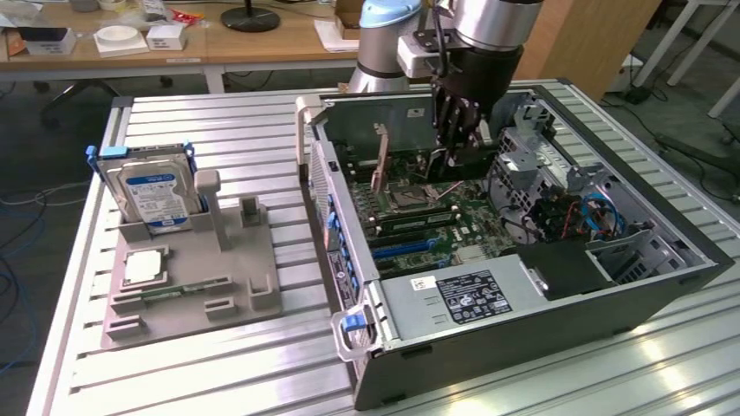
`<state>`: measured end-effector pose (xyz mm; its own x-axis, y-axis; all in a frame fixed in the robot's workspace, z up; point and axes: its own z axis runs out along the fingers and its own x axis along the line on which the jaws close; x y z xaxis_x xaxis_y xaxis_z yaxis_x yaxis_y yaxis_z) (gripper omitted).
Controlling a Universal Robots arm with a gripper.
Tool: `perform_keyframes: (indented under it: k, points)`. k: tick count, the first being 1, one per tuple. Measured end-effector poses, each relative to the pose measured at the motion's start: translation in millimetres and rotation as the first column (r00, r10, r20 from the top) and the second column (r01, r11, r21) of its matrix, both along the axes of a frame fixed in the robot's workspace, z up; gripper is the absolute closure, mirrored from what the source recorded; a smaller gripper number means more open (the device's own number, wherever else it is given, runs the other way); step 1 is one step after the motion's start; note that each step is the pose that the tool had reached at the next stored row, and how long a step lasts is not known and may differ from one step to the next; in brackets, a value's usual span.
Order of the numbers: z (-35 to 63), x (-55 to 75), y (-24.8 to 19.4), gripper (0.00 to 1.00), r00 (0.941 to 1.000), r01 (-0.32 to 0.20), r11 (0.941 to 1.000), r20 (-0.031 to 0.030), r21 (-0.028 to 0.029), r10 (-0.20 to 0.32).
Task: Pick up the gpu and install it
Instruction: 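Insert the gpu into the slot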
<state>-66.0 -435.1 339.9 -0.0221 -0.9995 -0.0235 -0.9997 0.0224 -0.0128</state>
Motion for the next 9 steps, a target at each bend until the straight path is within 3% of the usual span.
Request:
perform_keyframes:
  k: [9]
  points:
    - [-7.7,-5.7,-0.3,0.73,1.0000,0.000,1.0000,0.0001,0.0001,0.000]
